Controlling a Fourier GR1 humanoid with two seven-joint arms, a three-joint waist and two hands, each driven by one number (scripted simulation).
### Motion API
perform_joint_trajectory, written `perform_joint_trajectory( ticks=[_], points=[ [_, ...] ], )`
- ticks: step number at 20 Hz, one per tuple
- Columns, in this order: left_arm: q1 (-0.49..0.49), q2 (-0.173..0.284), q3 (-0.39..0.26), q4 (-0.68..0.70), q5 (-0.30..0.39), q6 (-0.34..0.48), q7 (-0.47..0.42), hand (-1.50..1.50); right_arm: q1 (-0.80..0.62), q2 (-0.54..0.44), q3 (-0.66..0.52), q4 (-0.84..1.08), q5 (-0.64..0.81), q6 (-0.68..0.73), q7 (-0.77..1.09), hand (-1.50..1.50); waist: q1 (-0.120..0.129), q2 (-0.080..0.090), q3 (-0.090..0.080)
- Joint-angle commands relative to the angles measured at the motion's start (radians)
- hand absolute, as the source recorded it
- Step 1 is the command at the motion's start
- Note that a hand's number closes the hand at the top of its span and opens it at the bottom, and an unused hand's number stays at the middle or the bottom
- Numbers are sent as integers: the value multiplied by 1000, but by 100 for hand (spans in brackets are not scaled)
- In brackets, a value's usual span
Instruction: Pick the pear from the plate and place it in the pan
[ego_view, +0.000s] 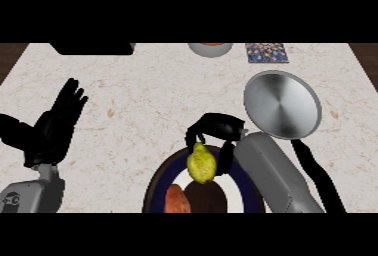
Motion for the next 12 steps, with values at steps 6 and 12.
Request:
perform_joint_trajectory(
  ticks=[6,12],
  points=[
    [22,16,17,5,-8,7,14,0,18,13,25,-15,163,-226,666,150,-49,-34,-8],
    [15,-4,2,-20,-21,28,19,0,-41,16,136,-273,256,-345,1016,150,-34,-32,-2]
  ],
)
